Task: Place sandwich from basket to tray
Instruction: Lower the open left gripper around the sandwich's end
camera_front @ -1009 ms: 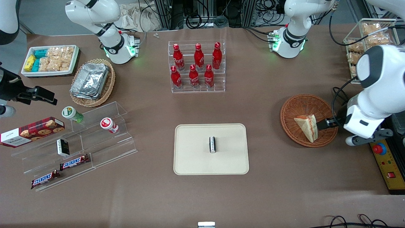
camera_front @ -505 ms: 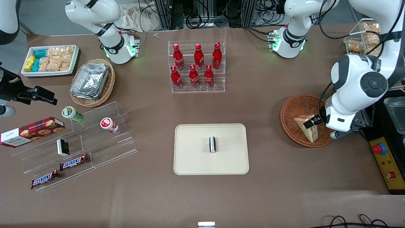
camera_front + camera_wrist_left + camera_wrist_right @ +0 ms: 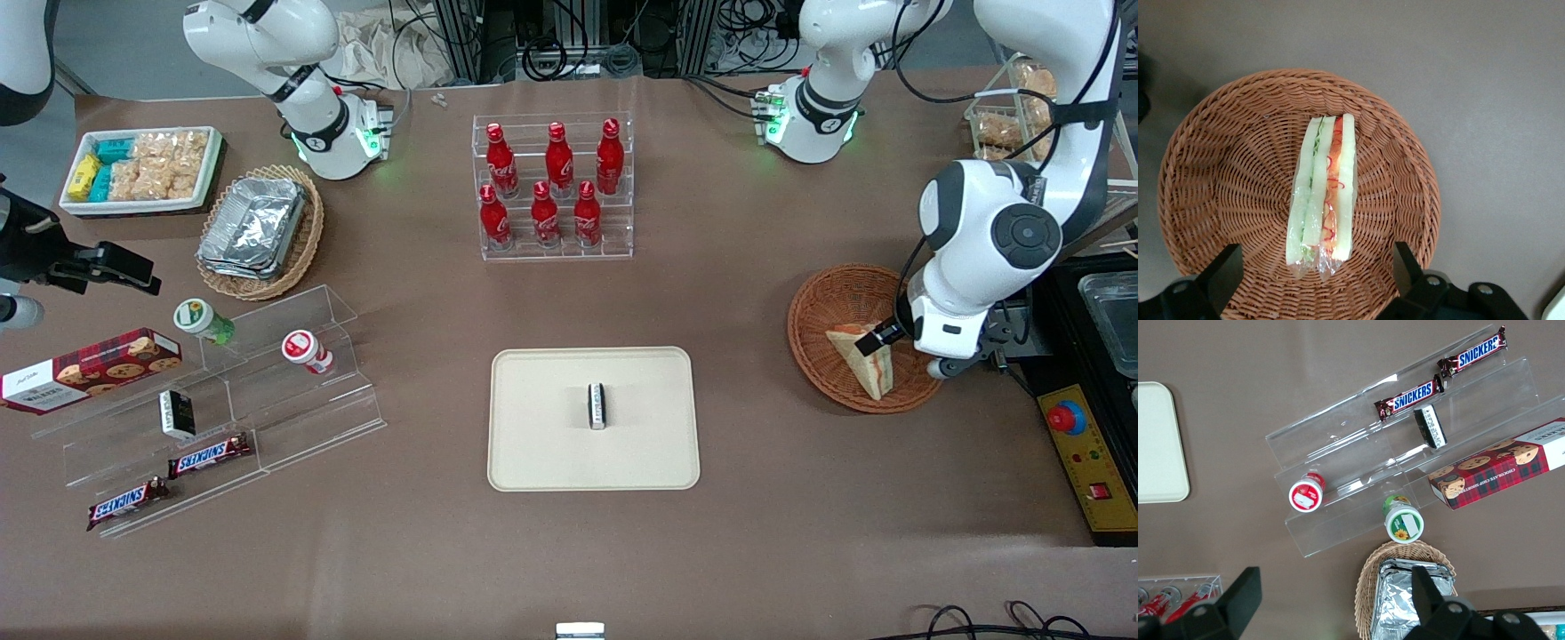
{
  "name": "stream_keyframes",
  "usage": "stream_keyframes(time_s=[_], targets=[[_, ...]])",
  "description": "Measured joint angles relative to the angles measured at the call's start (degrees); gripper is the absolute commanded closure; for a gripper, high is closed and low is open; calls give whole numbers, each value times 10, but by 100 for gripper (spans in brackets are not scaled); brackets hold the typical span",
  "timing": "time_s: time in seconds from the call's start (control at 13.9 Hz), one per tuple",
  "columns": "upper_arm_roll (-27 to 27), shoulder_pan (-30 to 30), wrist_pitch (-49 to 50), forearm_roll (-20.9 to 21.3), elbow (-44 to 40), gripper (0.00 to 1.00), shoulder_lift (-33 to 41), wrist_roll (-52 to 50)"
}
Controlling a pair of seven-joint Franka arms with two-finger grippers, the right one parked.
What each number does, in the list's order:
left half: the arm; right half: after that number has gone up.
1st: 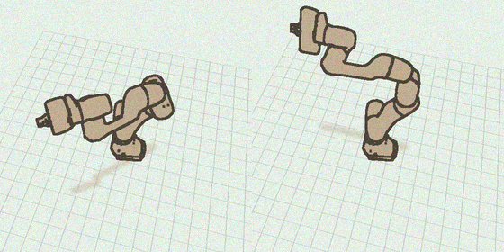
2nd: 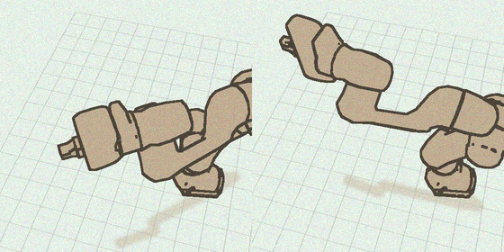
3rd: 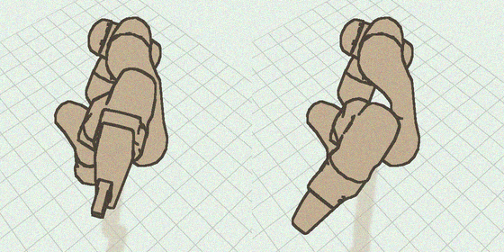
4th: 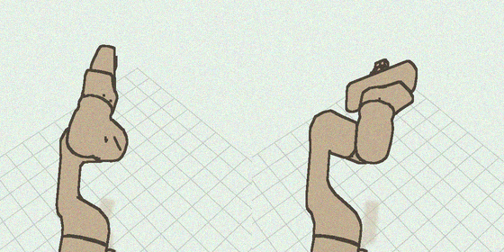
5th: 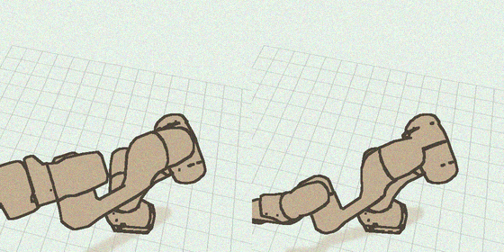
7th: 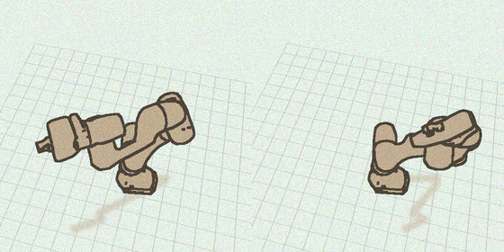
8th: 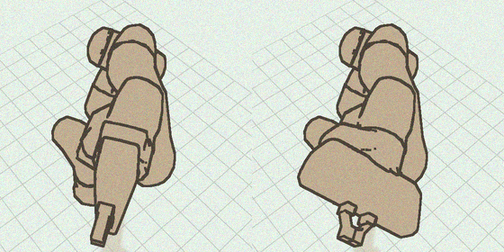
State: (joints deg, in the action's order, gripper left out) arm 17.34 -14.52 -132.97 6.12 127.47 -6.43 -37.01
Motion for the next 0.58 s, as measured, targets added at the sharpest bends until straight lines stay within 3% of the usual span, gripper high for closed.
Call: stream_keyframes(time_s=[0.58], targets=[[-14,-14,-112,0,72,0,-10,-1]])
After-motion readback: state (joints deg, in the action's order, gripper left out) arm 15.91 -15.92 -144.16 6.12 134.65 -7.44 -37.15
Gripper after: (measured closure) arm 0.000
